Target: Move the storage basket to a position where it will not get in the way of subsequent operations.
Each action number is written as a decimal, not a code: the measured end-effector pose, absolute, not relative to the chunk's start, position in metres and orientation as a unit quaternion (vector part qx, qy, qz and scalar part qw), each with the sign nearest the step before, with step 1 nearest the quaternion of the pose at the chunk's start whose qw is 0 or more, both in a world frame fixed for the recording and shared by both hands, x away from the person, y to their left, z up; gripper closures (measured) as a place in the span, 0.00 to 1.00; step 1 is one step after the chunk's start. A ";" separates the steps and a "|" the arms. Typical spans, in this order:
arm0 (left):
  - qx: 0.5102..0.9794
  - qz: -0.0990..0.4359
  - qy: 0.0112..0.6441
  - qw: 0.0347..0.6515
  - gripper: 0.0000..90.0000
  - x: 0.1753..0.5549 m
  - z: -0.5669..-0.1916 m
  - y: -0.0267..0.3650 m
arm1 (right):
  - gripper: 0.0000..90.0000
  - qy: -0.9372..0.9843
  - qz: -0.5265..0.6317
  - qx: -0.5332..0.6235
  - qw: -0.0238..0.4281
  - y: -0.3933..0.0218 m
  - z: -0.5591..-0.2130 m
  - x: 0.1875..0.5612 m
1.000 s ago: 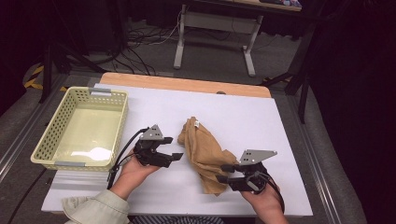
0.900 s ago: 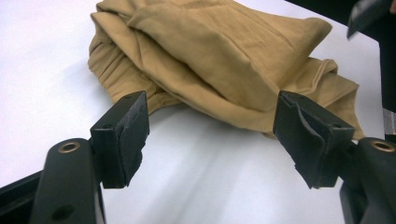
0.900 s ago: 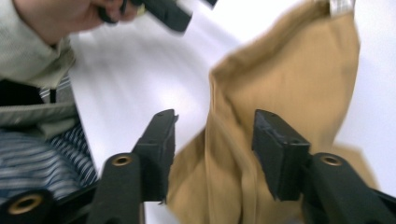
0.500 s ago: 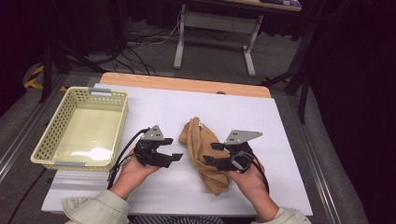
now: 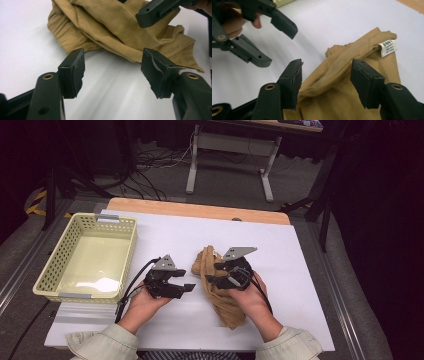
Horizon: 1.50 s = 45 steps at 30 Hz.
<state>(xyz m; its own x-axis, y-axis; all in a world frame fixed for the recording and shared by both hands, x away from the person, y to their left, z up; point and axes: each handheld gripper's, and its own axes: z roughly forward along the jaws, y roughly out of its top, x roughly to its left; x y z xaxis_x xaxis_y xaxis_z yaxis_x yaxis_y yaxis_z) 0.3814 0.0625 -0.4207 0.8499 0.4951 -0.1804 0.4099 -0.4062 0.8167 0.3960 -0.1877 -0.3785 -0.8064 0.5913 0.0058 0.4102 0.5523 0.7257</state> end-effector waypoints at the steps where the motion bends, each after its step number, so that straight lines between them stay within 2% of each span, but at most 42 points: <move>1: 0.837 0.046 0.271 0.472 0.42 0.382 -0.421 0.062 | 0.49 0.873 0.374 0.289 0.120 -0.186 -0.380 0.398; 4: 0.837 0.046 0.275 0.472 0.43 0.382 -0.422 0.061 | 0.56 0.875 0.366 0.294 0.120 -0.184 -0.384 0.403; 6: 0.836 0.044 0.276 0.472 0.43 0.382 -0.422 0.061 | 0.66 0.876 0.361 0.296 0.119 -0.184 -0.385 0.405; 9: 0.837 0.039 0.276 0.471 0.42 0.383 -0.423 0.059 | 0.85 0.879 0.353 0.299 0.117 -0.184 -0.385 0.407; 10: 0.834 0.035 0.279 0.474 0.41 0.384 -0.424 0.058 | 0.95 0.881 0.349 0.297 0.118 -0.185 -0.385 0.407; 29: 0.840 0.021 0.287 0.460 0.41 0.408 -0.432 0.031 | 0.97 0.878 0.368 0.285 0.115 -0.198 -0.373 0.389; 33: 0.840 0.020 0.291 0.458 0.44 0.413 -0.432 0.027 | 0.97 0.878 0.372 0.280 0.110 -0.200 -0.372 0.383; 36: 0.841 0.014 0.285 0.461 0.51 0.414 -0.431 0.023 | 0.97 0.880 0.373 0.275 0.105 -0.201 -0.372 0.381; 38: 0.842 0.014 0.284 0.459 0.67 0.414 -0.430 0.019 | 0.97 0.880 0.375 0.273 0.104 -0.201 -0.372 0.381; 39: 0.843 0.016 0.284 0.457 0.67 0.413 -0.430 0.018 | 0.97 0.880 0.375 0.273 0.104 -0.201 -0.372 0.381; 41: 0.846 0.029 0.277 0.455 0.83 0.411 -0.428 0.016 | 0.97 0.879 0.377 0.273 0.104 -0.202 -0.371 0.382; 43: 0.845 0.038 0.271 0.459 0.95 0.410 -0.426 0.015 | 0.97 0.878 0.378 0.274 0.106 -0.203 -0.371 0.383; 45: 0.846 0.050 0.266 0.459 0.99 0.409 -0.424 0.015 | 0.97 0.874 0.382 0.278 0.110 -0.206 -0.369 0.386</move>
